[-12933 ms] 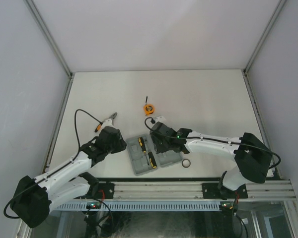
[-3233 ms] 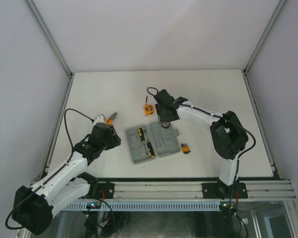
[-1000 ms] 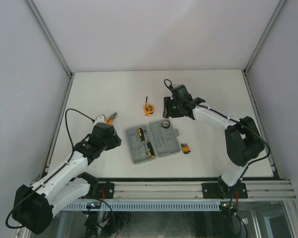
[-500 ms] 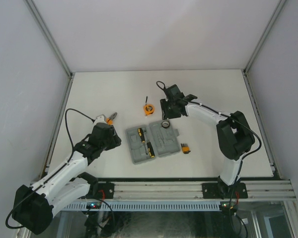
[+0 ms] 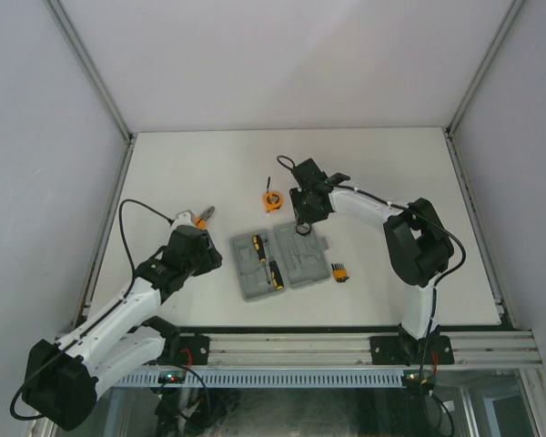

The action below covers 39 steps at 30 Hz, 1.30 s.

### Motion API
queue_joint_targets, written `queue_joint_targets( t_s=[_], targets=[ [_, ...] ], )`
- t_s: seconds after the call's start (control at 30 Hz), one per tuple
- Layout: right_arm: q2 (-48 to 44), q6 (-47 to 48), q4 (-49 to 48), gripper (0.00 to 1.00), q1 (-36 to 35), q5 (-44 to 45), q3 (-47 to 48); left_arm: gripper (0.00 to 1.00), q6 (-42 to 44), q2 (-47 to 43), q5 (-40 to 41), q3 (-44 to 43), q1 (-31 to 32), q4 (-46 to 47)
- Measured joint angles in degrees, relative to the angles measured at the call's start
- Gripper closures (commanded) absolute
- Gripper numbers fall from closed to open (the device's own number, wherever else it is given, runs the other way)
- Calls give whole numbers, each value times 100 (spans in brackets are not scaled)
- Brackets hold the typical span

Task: Sort the tools into containers
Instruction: Place the engineering item in the storage box, then adjust the engineering item in the storage box.

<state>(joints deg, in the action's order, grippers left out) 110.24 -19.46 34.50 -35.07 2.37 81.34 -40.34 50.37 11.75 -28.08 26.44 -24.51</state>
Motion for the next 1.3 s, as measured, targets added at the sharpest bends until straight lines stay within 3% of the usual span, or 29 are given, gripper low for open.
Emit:
queue_joint_targets(
  t_s=[1.3],
  targets=[
    [428, 190, 229, 59, -146, 168, 289, 45, 0, 28, -2, 0, 0, 2]
  ],
)
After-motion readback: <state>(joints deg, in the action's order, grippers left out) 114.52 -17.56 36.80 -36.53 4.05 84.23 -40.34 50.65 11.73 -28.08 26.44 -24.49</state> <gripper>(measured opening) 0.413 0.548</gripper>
